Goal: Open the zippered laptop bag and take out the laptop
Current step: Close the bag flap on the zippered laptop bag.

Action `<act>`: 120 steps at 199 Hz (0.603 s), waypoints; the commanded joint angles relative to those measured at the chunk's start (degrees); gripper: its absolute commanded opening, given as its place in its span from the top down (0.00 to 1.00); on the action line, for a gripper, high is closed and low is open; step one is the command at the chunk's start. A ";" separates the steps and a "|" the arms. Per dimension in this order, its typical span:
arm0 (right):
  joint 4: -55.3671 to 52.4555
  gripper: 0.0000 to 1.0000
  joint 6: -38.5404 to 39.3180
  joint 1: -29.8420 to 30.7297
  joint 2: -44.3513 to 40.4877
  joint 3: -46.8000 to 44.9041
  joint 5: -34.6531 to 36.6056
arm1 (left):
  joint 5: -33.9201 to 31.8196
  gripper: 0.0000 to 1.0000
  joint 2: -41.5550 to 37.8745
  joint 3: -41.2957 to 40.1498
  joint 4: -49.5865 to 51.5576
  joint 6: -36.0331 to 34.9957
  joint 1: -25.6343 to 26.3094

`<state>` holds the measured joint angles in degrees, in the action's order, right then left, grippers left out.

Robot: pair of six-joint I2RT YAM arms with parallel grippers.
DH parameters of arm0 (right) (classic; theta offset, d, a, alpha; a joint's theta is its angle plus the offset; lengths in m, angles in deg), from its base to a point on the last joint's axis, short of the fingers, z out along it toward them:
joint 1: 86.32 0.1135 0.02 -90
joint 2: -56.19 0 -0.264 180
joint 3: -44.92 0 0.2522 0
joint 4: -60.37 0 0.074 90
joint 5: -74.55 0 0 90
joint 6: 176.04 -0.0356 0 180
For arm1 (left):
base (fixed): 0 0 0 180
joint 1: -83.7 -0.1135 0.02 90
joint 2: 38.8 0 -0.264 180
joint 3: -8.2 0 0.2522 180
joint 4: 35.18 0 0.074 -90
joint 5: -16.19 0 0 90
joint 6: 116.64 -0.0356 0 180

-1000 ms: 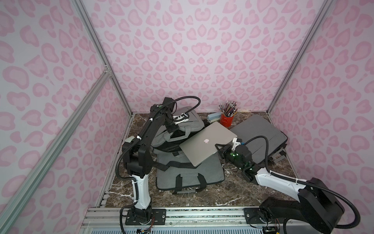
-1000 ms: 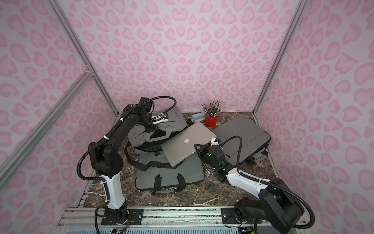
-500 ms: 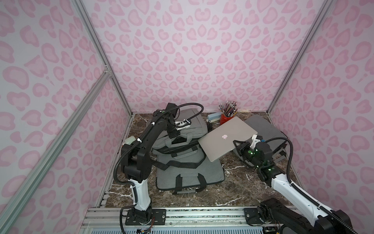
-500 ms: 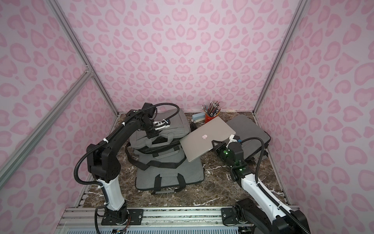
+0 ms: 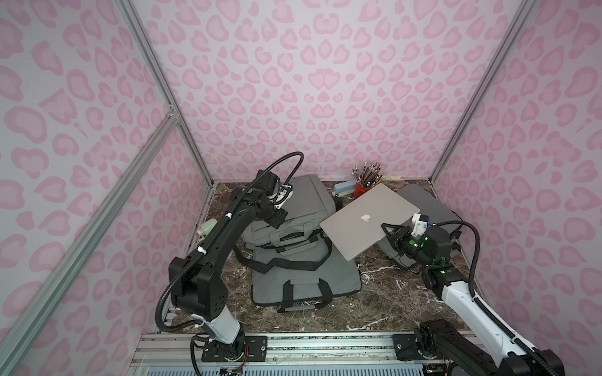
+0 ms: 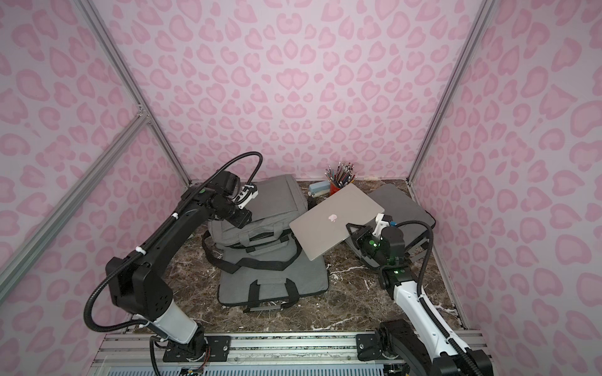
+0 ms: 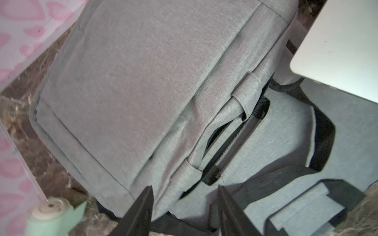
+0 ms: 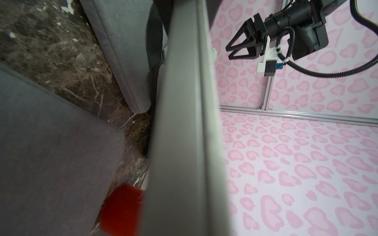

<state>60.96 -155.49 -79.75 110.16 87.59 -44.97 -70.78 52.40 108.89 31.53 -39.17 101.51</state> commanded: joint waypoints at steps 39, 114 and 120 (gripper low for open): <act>11.65 1.00 -0.16 -2.17 0.51 -0.60 -7.24 | 3.05 0.32 -15.78 -24.81 -16.79 33.14 -5.21; 11.77 1.00 0.19 -2.18 1.74 -0.25 -8.28 | -1.61 0.24 -24.28 -42.56 -27.60 51.75 -10.31; 11.76 1.00 0.19 -2.15 1.79 -0.34 -8.35 | -1.62 0.23 -24.48 -43.54 -28.24 52.66 -10.73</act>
<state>63.23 -155.52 -81.98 111.89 87.00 -51.31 -70.98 29.02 68.37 8.80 6.00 91.73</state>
